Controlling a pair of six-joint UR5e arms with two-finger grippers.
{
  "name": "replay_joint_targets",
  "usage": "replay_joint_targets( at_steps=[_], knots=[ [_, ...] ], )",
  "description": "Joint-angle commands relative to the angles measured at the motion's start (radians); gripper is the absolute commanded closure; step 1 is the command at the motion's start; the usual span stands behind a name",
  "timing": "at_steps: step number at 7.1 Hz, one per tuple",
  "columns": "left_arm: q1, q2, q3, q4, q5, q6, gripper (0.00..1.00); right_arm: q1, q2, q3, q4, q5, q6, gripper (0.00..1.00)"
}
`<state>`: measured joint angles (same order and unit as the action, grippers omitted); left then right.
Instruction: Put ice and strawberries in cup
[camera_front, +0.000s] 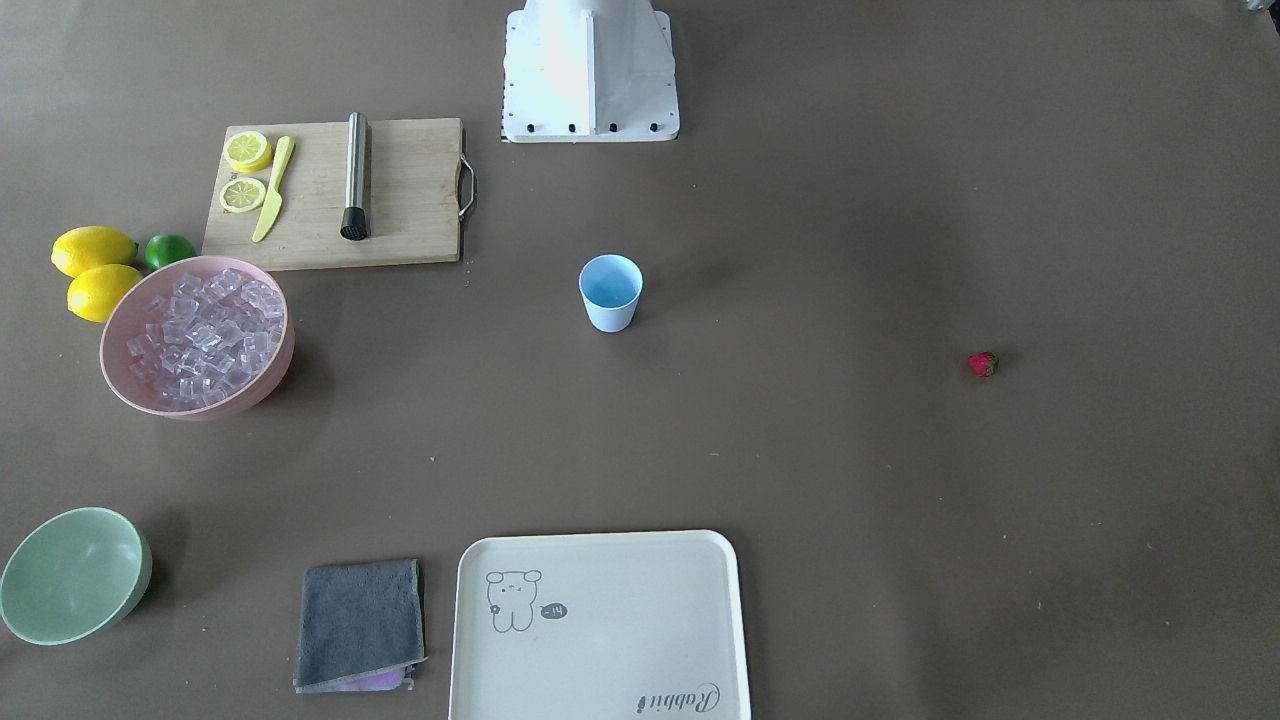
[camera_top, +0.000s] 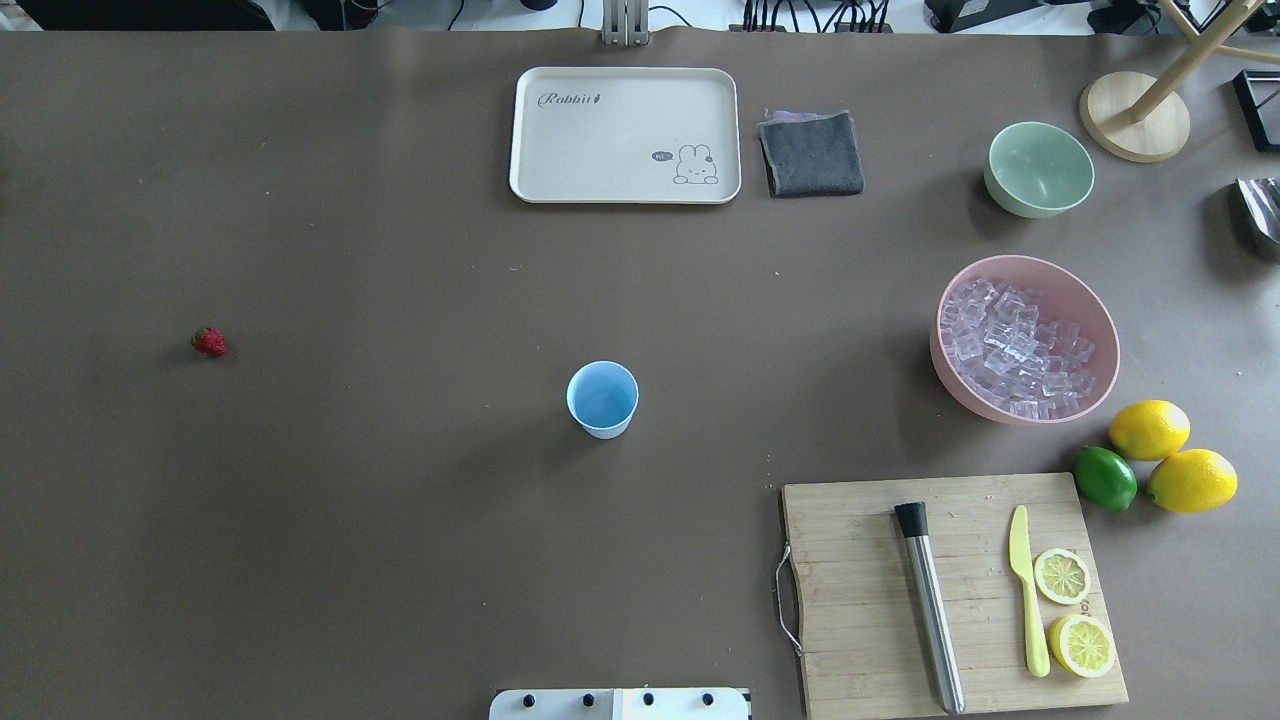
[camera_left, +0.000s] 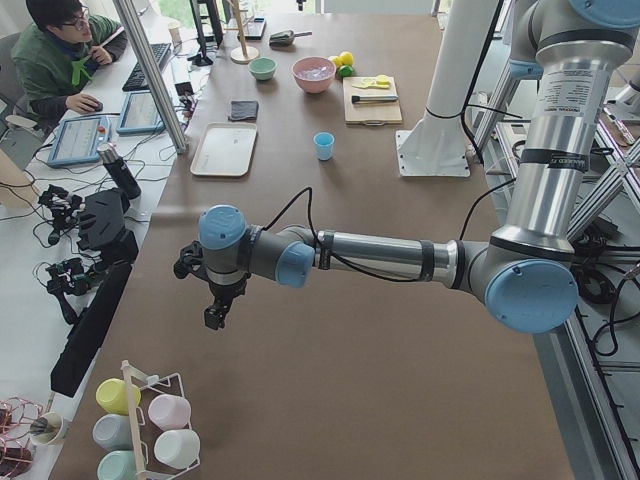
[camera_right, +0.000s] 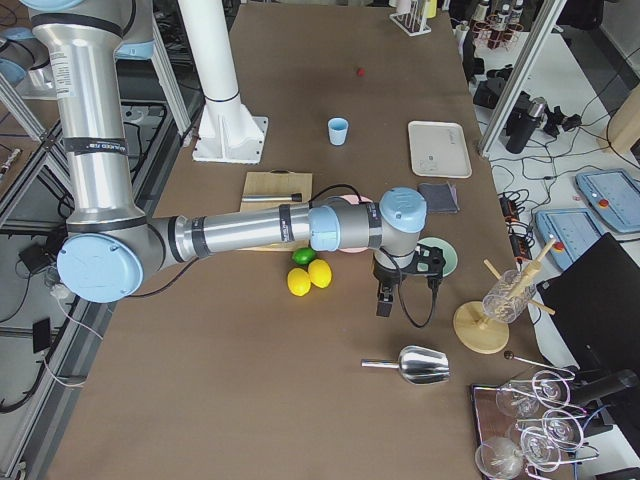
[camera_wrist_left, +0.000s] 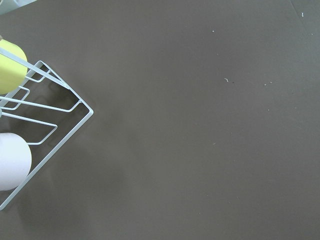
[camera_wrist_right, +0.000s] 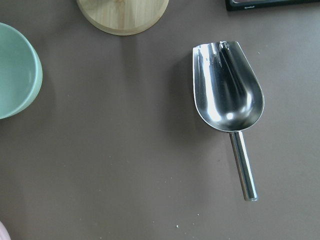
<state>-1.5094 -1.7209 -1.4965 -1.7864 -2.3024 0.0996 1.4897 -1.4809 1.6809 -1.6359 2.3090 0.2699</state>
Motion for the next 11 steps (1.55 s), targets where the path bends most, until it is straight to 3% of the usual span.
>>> replay_joint_targets(
  at_steps=[1, 4, 5, 7, 11],
  knots=[
    [0.000, 0.007, -0.010, -0.004, 0.000, -0.001, 0.02, -0.090, 0.010, 0.069, 0.001, 0.006, 0.003, 0.00],
    [0.000, 0.021, -0.005, -0.027, 0.001, 0.000, 0.02, -0.222, 0.027, 0.189, 0.005, 0.001, 0.121, 0.00],
    [0.000, 0.026, 0.001, -0.059, 0.001, 0.000, 0.02, -0.236, 0.027, 0.195, 0.065, 0.000, 0.194, 0.00],
    [0.000, 0.040, 0.007, -0.091, 0.001, -0.004, 0.02, -0.352, 0.016, 0.192, 0.285, -0.032, 0.532, 0.00],
    [0.000, 0.047, 0.010, -0.091, 0.001, -0.004, 0.02, -0.540, 0.028, 0.194, 0.327, -0.152, 0.617, 0.00]
  ],
)
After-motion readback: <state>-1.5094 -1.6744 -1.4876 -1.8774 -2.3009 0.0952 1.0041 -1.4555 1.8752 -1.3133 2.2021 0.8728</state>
